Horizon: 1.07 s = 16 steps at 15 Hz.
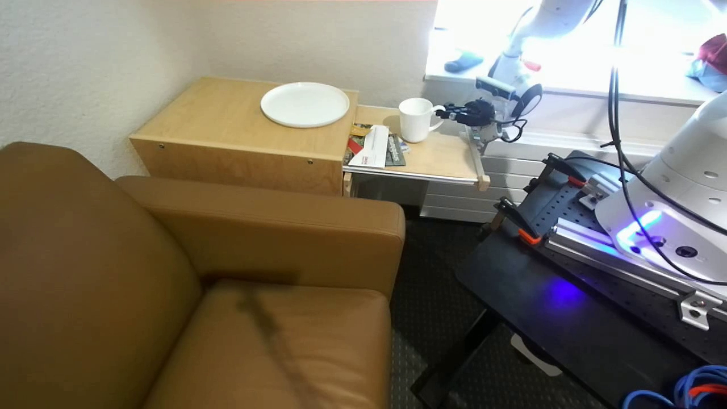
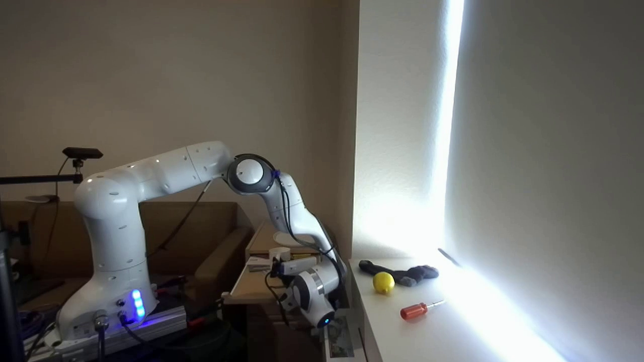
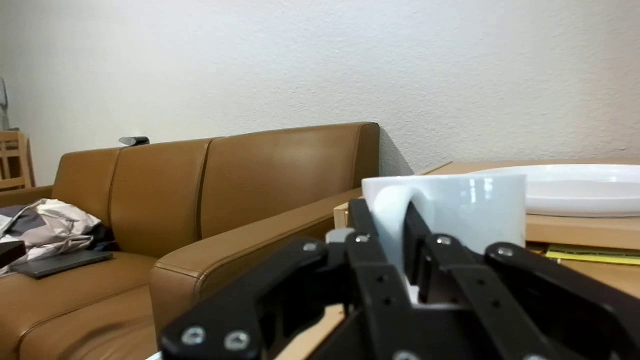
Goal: Pick up the white mug from the top of the nightstand and place it on the nightstand shelf
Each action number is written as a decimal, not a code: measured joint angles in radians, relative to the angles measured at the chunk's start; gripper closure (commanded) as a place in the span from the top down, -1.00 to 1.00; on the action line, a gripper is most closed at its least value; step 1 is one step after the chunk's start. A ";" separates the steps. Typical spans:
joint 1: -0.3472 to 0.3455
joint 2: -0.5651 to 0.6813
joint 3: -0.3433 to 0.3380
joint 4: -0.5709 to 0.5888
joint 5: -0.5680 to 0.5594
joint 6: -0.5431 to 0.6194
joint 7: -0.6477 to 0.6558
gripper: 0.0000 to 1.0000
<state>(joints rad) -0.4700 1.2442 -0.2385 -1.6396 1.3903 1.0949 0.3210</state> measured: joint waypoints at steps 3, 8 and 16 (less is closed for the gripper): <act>0.000 0.029 0.000 0.025 0.000 -0.005 0.000 -0.91; 0.000 0.064 -0.002 0.061 -0.001 -0.012 0.001 -0.15; 0.044 0.014 -0.050 0.090 -0.012 -0.009 0.039 0.83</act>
<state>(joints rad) -0.4256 1.2580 -0.2889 -1.5495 1.3779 1.0860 0.3599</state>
